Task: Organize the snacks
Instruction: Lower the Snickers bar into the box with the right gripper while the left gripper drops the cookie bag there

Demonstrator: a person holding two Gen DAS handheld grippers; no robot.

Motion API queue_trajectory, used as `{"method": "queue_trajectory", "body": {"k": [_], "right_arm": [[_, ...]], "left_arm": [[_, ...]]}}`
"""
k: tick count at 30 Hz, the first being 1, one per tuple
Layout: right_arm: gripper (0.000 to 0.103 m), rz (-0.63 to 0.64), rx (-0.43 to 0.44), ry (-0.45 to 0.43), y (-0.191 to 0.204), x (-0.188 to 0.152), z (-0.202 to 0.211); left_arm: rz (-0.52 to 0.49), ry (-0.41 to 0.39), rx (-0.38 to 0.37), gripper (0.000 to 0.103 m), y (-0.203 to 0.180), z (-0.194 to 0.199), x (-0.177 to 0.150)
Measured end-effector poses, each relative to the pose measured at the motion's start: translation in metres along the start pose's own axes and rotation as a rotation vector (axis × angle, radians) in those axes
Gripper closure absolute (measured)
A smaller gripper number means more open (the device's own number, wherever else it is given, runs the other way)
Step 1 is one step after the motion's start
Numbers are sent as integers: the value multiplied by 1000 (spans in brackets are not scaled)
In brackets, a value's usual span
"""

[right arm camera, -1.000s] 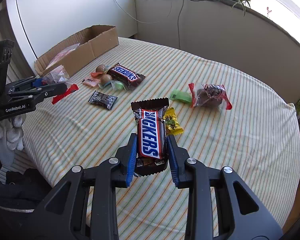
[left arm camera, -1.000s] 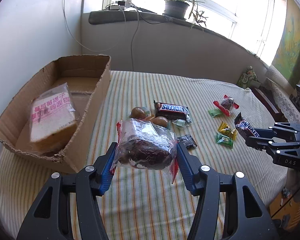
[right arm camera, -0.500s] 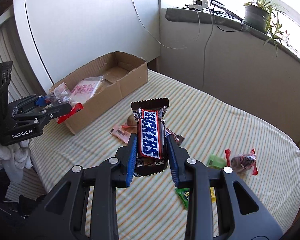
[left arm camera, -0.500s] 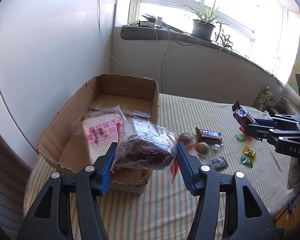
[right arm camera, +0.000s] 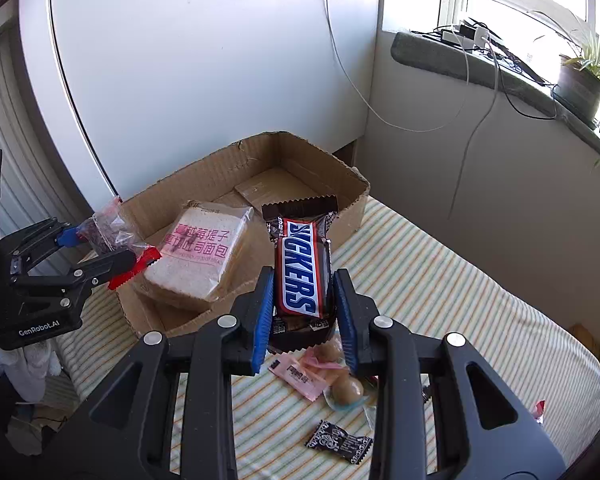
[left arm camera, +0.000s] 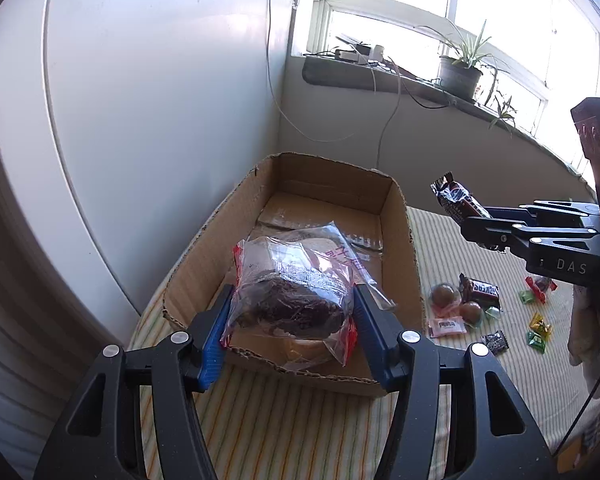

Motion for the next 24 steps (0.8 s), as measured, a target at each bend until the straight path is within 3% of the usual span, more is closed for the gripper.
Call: {"method": "queue_trajectory", "body": {"k": [8, 22, 24], "right_arm": [[73, 38, 11, 33, 22, 26, -29], [72, 74, 23, 66, 40, 41, -52], [66, 82, 13, 62, 43, 42, -52]], "left_arm": [[39, 11, 9, 46, 17, -5, 1], [35, 22, 11, 42, 13, -10, 4], [36, 23, 12, 40, 12, -11, 5]]}}
Point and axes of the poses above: each gripper's, at about its wrist camera, not at the fingertips, and z roughly against the way its jaws point, y to its left, x to its top, the point moved 4 cm from there along -z, roughly the way its jaws point, and after that the axes turned 15 degrees about y, right-handed, at the moved point
